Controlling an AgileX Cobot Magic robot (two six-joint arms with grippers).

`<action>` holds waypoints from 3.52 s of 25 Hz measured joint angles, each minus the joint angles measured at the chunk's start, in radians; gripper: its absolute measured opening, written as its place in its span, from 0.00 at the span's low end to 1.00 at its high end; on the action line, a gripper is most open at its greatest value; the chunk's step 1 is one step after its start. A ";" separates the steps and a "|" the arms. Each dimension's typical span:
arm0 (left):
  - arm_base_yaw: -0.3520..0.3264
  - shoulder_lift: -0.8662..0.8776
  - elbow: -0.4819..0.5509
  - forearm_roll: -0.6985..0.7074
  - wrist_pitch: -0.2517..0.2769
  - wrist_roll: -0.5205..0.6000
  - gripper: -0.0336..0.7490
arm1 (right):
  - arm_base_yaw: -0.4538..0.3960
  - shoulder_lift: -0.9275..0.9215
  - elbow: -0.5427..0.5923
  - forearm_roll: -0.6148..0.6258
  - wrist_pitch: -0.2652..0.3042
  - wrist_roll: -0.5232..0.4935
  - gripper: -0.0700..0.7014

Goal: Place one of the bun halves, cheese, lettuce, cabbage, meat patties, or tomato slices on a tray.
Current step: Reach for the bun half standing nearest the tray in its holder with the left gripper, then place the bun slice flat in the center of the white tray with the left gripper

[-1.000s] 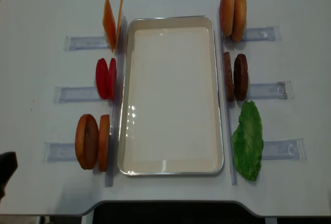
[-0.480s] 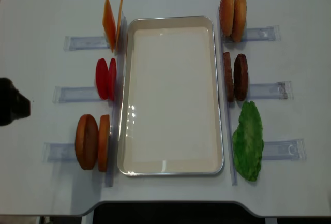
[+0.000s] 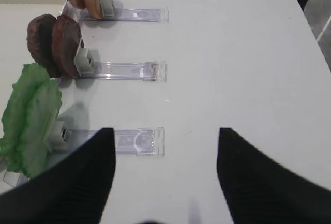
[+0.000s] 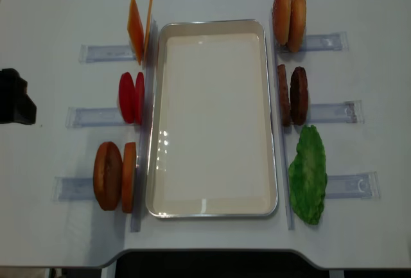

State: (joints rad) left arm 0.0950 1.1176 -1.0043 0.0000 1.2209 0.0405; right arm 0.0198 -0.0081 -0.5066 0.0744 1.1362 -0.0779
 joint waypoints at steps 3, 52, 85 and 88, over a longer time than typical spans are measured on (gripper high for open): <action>0.000 0.011 -0.002 0.000 0.005 0.000 0.73 | 0.000 0.000 0.000 0.000 0.000 0.000 0.63; -0.763 0.326 -0.011 0.137 -0.004 -0.700 0.73 | 0.000 0.000 0.000 0.000 0.000 0.000 0.63; -0.763 0.502 -0.012 0.143 -0.052 -0.693 0.73 | 0.000 0.000 0.000 0.000 0.000 0.000 0.63; -0.763 0.516 -0.014 0.143 -0.052 -0.680 0.73 | 0.000 0.000 0.000 0.000 0.000 0.000 0.63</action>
State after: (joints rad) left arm -0.6675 1.6333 -1.0180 0.1431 1.1687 -0.6396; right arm 0.0198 -0.0081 -0.5066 0.0744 1.1362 -0.0779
